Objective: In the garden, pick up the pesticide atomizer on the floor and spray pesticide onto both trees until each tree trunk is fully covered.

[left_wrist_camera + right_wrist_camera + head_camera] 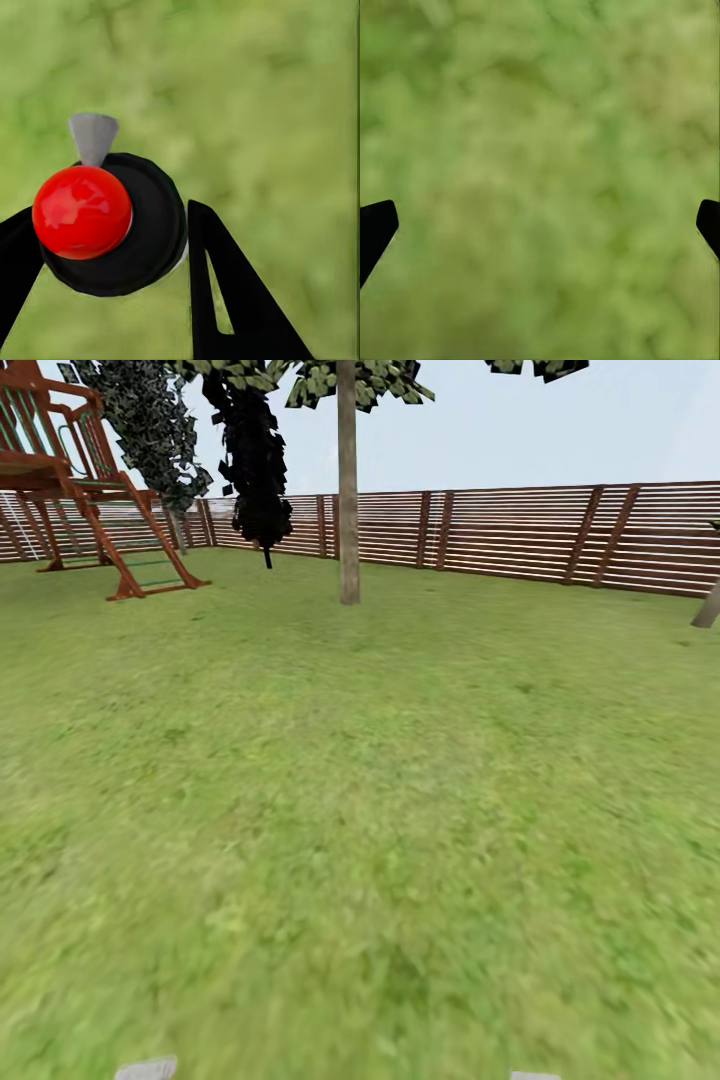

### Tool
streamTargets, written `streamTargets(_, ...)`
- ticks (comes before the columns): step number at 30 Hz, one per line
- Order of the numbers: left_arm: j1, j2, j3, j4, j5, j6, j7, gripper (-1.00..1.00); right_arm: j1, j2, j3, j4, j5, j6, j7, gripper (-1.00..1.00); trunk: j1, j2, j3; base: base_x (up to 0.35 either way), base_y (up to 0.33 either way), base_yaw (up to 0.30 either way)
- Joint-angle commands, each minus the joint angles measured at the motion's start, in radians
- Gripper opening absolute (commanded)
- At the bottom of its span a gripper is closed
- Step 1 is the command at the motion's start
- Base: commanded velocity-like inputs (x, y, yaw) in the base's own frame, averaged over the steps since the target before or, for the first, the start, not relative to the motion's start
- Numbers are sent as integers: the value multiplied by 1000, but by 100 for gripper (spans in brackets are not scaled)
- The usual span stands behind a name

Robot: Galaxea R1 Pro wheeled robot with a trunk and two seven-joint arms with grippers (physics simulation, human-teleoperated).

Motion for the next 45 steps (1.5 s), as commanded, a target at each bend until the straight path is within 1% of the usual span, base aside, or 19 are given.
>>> streamTargets(1,-1,0,2,1,7,-3,-2,-100,0,0,9,1,-9,-3,-2,100,0,0,-1,337,0,0)
streamTargets(45,-1,1,2,0,7,-3,-2,-100,0,0,9,1,-9,-3,-2,100,0,0,-1,337,0,0)
